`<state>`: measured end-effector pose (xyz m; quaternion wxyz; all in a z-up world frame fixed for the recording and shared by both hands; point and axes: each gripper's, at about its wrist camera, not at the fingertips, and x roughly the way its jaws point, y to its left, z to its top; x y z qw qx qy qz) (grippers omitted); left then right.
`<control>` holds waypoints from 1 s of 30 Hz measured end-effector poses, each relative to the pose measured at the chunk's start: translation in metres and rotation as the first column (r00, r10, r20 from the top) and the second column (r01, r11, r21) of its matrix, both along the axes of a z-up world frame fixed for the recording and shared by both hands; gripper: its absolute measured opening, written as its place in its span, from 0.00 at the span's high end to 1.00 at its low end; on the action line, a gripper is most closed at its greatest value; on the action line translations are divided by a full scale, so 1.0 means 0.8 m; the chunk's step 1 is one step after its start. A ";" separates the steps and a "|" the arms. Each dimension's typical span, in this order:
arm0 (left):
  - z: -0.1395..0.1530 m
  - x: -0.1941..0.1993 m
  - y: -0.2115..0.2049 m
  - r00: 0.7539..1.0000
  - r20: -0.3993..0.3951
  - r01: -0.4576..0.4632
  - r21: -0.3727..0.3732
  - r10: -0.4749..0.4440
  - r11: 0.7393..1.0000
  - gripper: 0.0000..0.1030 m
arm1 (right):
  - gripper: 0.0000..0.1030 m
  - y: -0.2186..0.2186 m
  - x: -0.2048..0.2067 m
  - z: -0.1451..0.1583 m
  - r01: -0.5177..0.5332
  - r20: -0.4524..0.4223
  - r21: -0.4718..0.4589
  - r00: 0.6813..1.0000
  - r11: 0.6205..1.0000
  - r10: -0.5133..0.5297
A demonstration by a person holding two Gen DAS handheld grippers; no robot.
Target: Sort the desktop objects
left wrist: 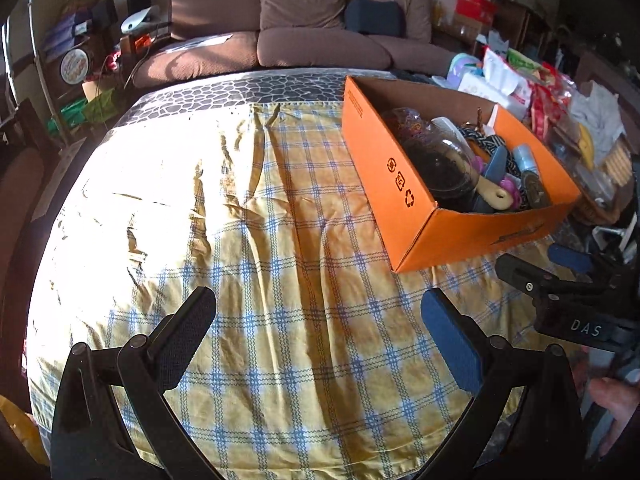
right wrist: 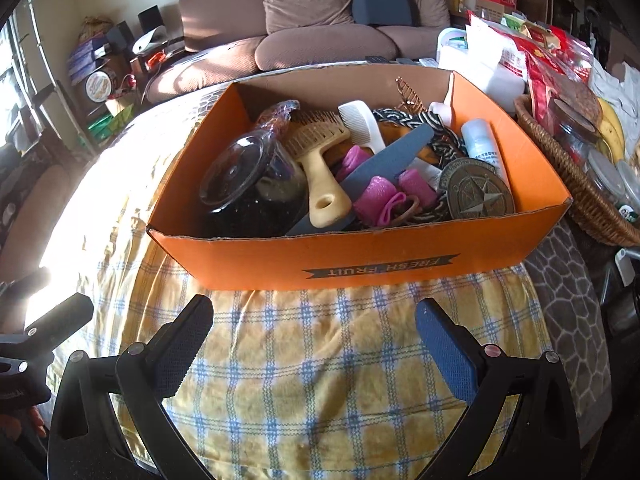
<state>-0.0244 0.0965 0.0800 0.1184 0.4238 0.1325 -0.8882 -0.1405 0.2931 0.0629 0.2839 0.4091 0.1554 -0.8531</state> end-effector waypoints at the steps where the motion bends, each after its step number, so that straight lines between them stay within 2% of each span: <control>1: -0.005 0.000 -0.003 1.000 0.005 -0.007 0.001 0.007 1.000 0.00 | 0.01 -0.004 0.002 -0.005 -0.004 0.000 0.005 1.000 1.000 0.004; 5: -0.025 0.002 -0.014 0.999 0.022 -0.030 0.005 0.030 1.000 0.00 | 0.01 -0.021 0.005 -0.026 -0.024 0.011 0.016 1.000 1.000 0.024; 9: -0.044 0.001 -0.022 0.997 0.059 -0.048 -0.047 0.051 0.998 0.00 | 0.01 -0.035 0.003 -0.045 -0.029 0.011 0.034 1.000 0.999 0.028; 19: -0.088 -0.005 -0.040 0.992 0.085 -0.090 0.025 0.088 0.996 0.00 | 0.01 -0.047 -0.006 -0.078 -0.015 -0.009 0.105 1.000 0.994 0.017; 22: -0.096 -0.008 -0.040 0.992 0.088 -0.094 0.028 0.091 0.995 0.00 | 0.01 -0.049 -0.008 -0.085 -0.011 -0.020 0.111 1.000 0.994 0.013; 30: -0.102 -0.014 -0.036 0.991 0.082 -0.105 -0.020 0.106 0.994 0.00 | 0.00 -0.047 -0.014 -0.087 0.010 -0.040 0.089 0.999 0.996 -0.007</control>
